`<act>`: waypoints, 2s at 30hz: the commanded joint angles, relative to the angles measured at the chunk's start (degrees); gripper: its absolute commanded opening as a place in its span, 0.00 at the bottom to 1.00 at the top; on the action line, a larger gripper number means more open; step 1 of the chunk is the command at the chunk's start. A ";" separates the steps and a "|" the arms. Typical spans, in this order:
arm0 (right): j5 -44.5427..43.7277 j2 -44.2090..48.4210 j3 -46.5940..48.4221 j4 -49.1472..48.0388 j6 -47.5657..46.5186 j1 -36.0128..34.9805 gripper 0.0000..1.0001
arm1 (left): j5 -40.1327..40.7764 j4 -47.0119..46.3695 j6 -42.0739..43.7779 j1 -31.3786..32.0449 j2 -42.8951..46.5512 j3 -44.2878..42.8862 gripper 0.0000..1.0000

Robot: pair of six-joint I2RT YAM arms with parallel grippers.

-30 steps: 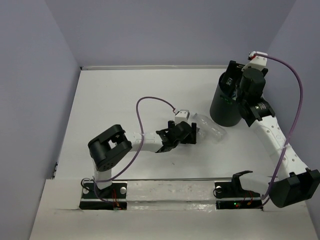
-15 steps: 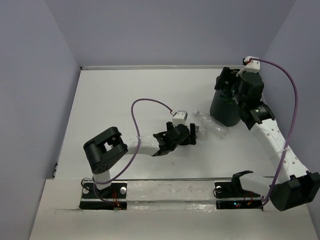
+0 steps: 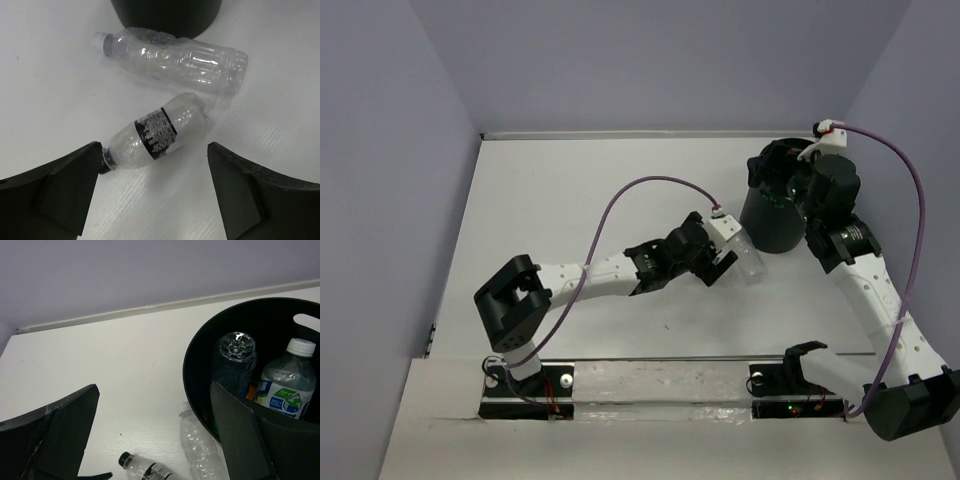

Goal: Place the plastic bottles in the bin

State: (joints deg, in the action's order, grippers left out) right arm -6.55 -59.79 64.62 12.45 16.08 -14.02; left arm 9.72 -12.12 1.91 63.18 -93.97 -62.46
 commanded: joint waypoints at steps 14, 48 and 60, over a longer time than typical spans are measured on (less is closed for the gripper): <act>8.06 1.95 -2.82 4.86 -0.25 -3.02 0.90 | -2.95 -7.20 -22.21 -5.96 2.89 5.82 0.99; 0.93 -38.31 2.68 12.34 -5.36 -25.17 0.40 | 20.60 23.72 -21.17 -7.63 63.38 11.30 0.99; -23.68 -17.39 23.45 2.08 -12.29 -7.80 0.37 | 18.94 22.58 -19.31 -7.72 67.78 15.61 0.99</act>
State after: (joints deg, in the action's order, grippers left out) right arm -18.52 -83.11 83.66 24.67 6.72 -33.43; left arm 28.77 10.61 -19.40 55.75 -26.74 -47.70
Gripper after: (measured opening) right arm 0.571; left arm 0.989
